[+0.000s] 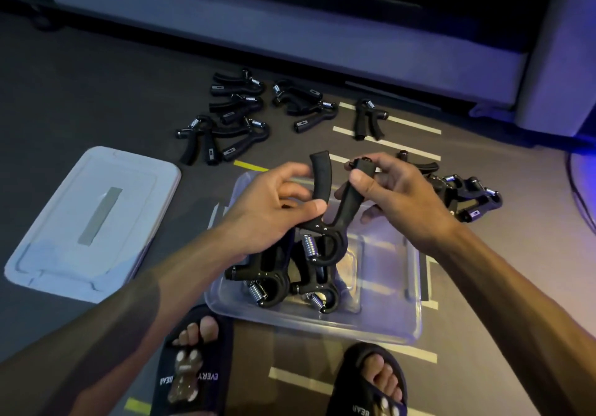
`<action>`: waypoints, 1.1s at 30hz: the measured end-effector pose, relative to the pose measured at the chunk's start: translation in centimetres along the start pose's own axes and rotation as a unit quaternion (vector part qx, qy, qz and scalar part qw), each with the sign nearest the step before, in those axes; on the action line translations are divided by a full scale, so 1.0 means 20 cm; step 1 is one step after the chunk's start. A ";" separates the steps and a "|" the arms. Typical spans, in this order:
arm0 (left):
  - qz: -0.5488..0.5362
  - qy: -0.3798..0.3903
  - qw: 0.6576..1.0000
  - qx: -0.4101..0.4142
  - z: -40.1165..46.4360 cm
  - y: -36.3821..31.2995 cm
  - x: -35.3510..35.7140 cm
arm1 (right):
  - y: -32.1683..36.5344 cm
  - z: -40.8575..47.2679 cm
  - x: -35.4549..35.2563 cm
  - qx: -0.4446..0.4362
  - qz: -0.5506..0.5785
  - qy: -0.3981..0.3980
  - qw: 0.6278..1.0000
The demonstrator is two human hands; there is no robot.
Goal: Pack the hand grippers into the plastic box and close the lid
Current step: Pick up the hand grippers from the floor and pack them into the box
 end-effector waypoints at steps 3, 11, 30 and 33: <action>0.167 -0.091 0.972 0.141 0.04 0.02 -0.03 | -0.07 0.04 -0.04 0.003 -0.051 0.028 0.998; 0.365 -0.142 0.870 0.299 0.15 0.19 -0.14 | -0.45 0.01 0.04 0.107 -0.138 0.137 0.975; 0.357 -0.121 0.899 0.222 0.21 0.35 -0.20 | -0.72 0.02 0.17 0.000 -0.350 0.025 0.936; 0.360 -0.121 0.898 0.221 0.20 0.34 -0.21 | -0.72 0.00 0.19 0.003 -0.351 0.008 0.936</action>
Point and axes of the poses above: each hand's wrist, its own z-axis towards the middle knuckle, its own x-axis out of the palm, y = z × x, the point moved 2 cm from there along z, towards the middle knuckle, and after that the axes turned 15 degrees about -y, right-handed, at the moved point
